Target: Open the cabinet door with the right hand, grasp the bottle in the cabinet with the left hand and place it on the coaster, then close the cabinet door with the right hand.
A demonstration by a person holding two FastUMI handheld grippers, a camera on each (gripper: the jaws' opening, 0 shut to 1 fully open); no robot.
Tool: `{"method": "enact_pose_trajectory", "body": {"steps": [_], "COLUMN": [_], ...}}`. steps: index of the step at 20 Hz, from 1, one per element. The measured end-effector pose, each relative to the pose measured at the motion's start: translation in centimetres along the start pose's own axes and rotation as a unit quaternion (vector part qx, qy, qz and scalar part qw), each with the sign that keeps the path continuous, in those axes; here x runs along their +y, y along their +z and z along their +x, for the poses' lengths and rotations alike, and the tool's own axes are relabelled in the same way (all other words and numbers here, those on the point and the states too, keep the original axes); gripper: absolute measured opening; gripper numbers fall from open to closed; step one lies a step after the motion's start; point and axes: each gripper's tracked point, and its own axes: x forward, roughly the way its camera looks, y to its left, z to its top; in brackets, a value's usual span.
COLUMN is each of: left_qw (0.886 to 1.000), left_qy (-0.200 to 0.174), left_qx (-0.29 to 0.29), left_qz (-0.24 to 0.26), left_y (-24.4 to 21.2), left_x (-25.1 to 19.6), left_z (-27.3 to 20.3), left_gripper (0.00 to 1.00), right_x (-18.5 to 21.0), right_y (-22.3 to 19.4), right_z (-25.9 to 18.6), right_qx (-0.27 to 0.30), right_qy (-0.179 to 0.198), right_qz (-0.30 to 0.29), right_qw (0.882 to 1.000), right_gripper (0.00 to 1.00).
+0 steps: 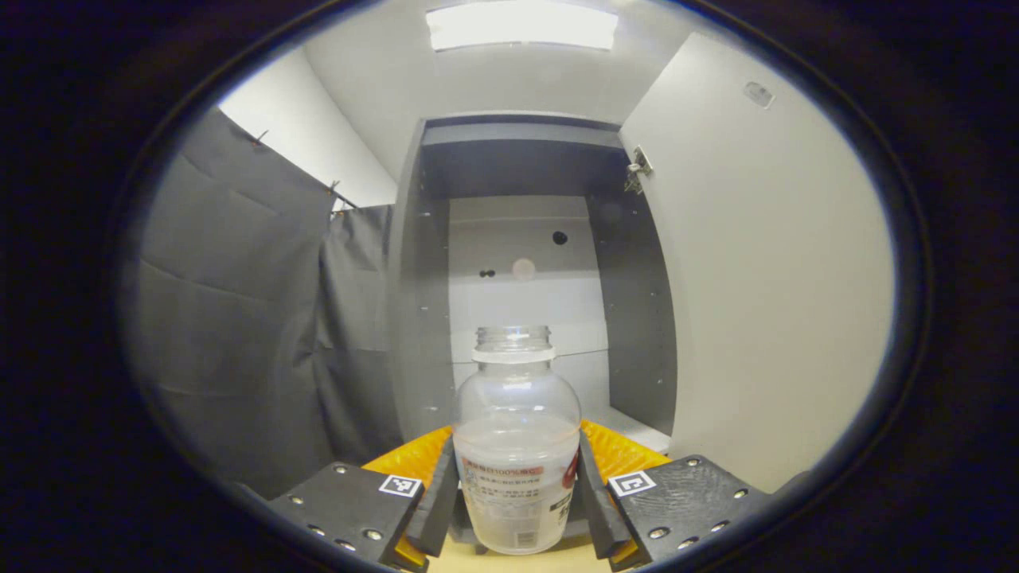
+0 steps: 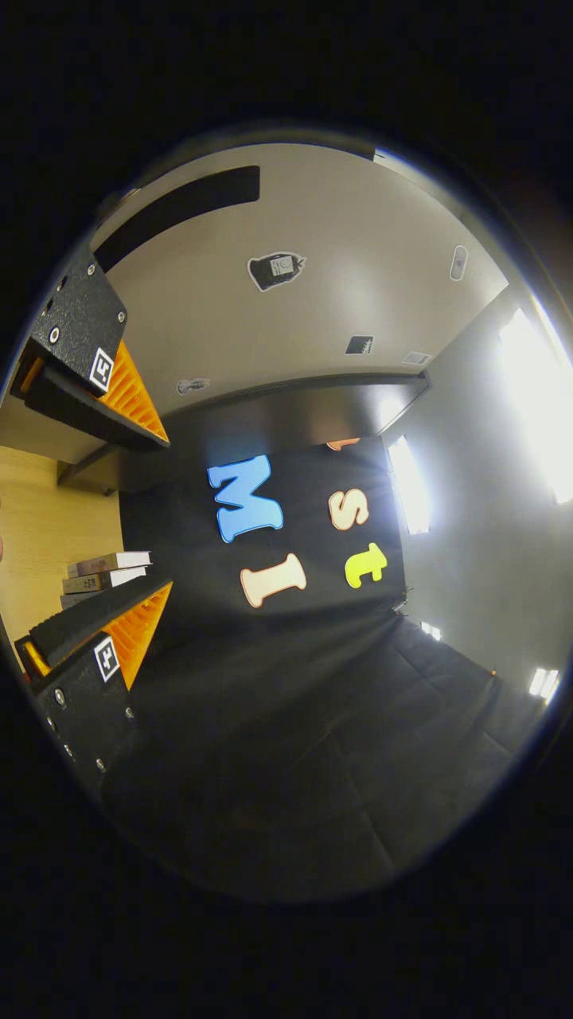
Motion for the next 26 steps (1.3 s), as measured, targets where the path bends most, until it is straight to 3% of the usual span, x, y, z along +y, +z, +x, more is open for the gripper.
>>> {"method": "enact_pose_trajectory", "body": {"steps": [5, 9, 11, 15, 19, 23, 26], "left_qw": [0.996, 0.995, 0.996, 0.995, 0.995, 0.994, 0.995], "left_qy": [0.048, 0.063, 0.063, 0.073, 0.087, 0.102, 0.091], "left_qx": [0.011, 0.011, 0.018, 0.039, 0.03, 0.031, 0.045], "left_qz": [0.069, 0.074, 0.068, 0.052, 0.03, 0.023, 0.012], "left_y": [-5.7, -13.5, -18.7, -27.6, -30.0, -30.5, -31.9], "left_x": [2.0, 2.4, 2.6, 3.7, 5.7, 6.0, 5.1], "left_z": [-9.1, -12.8, -14.2, -15.8, -14.2, -15.4, -15.8], "left_gripper": [0.7, 0.7, 0.7, 0.7, 0.7, 0.7, 0.7], "right_x": [-1.8, -2.1, -2.3, -2.8, -2.3, -0.4, 0.7], "right_y": [-3.7, -7.0, -9.9, -15.3, -19.6, -20.1, -20.3], "right_z": [2.3, 2.6, 2.5, 2.1, 1.1, 1.5, 1.9], "right_qx": [0.04, 0.036, 0.058, 0.1, 0.149, 0.152, 0.148], "right_qy": [-0.034, -0.056, -0.061, -0.073, -0.068, -0.048, -0.037], "right_qz": [-0.02, -0.074, -0.112, -0.13, -0.165, -0.184, -0.184], "right_qw": [0.998, 0.995, 0.99, 0.984, 0.972, 0.97, 0.971], "right_gripper": [0.95, 0.95, 0.95, 0.96, 0.96, 0.94, 0.96]}}
